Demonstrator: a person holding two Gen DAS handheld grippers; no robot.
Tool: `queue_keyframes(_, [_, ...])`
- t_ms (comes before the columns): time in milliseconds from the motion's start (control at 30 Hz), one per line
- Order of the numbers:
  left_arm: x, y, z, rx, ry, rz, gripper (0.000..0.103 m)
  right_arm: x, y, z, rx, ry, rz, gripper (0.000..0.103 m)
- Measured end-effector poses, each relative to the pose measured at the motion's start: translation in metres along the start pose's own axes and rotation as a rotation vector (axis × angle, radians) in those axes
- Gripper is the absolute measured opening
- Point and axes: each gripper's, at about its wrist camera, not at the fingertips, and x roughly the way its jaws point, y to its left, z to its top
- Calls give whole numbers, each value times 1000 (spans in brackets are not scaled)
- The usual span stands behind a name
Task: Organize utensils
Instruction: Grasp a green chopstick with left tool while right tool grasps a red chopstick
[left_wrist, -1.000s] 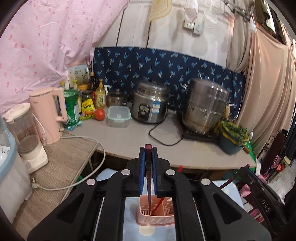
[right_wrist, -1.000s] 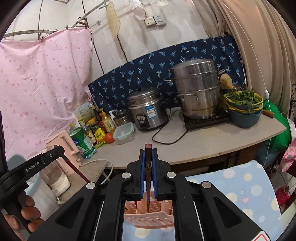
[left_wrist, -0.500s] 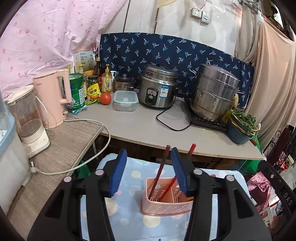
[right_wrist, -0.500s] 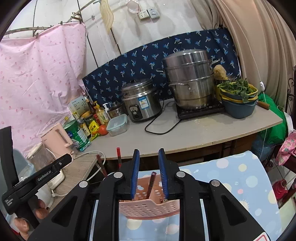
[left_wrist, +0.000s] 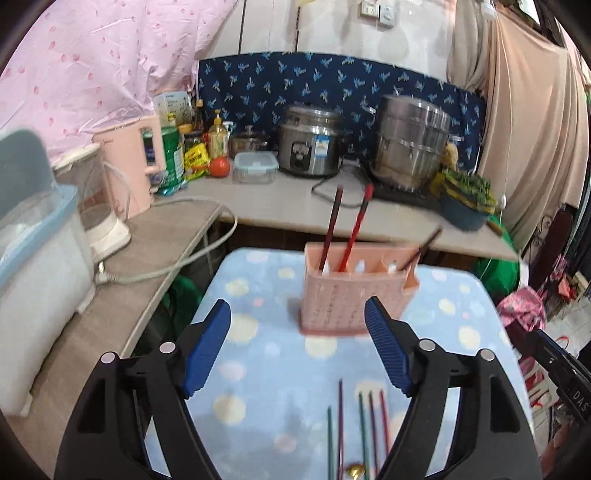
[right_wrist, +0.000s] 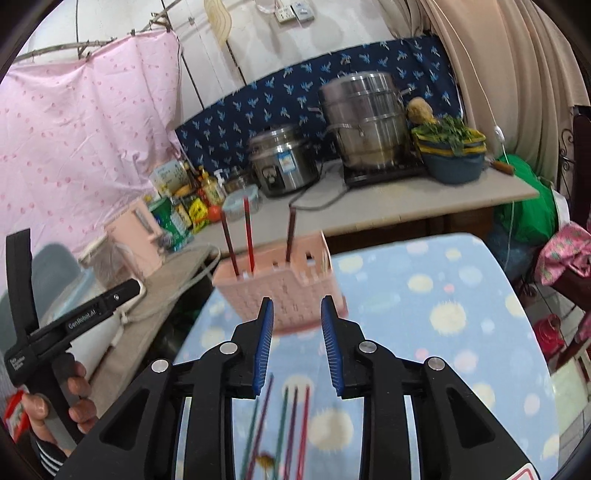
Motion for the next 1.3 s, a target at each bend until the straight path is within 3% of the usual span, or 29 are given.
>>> queue_keyframes(300, [-11,0,-99,13,152,-20,71,-19,-6,-103,-42,145,-50,26])
queue_keyframes(633, [-21,-4,-171,34,239,-28,71,-19,-6,-178,-66,262,-60,26])
queue_keyframes(900, [-20,-3,-210,37,311,-36,71,-12,5,-206,-79,313,-43,26])
queue_keyframes(1300, [-24,-10,-238,60,347,-57,71,5,20,-218,-113,352,-26,26])
